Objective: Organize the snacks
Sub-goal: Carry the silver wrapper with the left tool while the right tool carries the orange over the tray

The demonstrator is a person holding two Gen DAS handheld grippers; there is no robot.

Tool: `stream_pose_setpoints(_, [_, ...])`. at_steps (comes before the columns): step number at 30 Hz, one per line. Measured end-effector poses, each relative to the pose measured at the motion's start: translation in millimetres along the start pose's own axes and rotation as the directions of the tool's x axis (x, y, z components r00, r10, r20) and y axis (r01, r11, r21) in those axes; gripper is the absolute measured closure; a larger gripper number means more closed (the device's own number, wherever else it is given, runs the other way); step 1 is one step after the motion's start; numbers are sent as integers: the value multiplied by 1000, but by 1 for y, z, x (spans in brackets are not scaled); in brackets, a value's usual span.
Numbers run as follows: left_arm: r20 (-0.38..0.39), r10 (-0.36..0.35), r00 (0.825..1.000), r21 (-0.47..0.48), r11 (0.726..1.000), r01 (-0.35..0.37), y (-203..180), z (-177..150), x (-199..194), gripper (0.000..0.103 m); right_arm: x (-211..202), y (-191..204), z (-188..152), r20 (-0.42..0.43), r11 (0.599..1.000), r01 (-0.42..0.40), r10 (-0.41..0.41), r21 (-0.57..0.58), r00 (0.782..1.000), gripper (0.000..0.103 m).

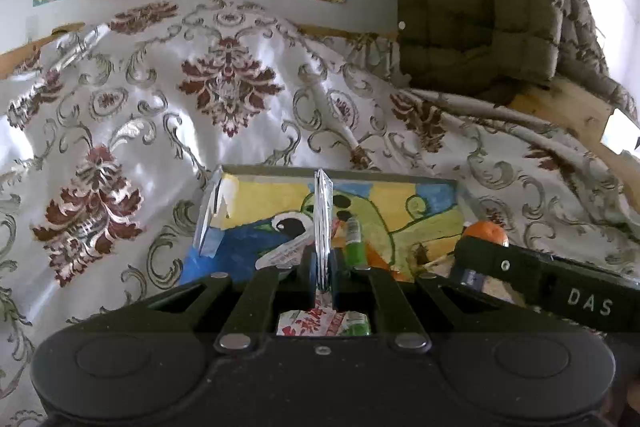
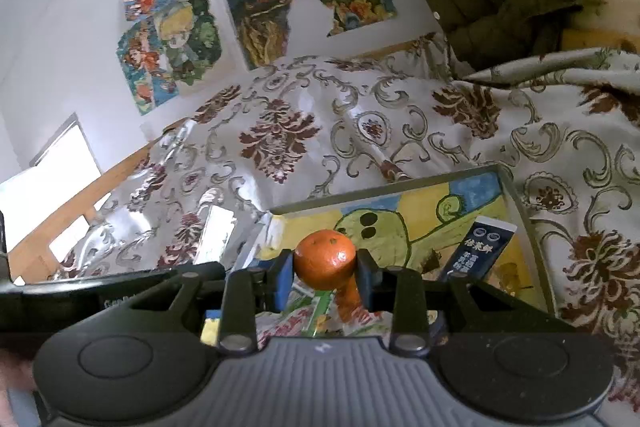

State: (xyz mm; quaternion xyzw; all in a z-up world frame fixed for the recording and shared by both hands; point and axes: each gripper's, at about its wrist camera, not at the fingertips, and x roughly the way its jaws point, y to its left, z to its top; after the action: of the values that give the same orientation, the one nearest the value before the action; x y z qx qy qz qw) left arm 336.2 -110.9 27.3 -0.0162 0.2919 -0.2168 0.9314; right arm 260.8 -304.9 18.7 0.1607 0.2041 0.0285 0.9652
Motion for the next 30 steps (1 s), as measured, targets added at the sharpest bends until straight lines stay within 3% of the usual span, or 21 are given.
stream_pose_setpoints(11, [-77,41,996,-33,999,-43,22,-14,38,97,41,-4,-9,-56,1000,24,-24,7,998,66])
stream_pose_setpoints(30, [-173,70,982,-83,993,-86,39,-34,59,96,69,-7,-34,-135,995,88,-92,-36,987,65])
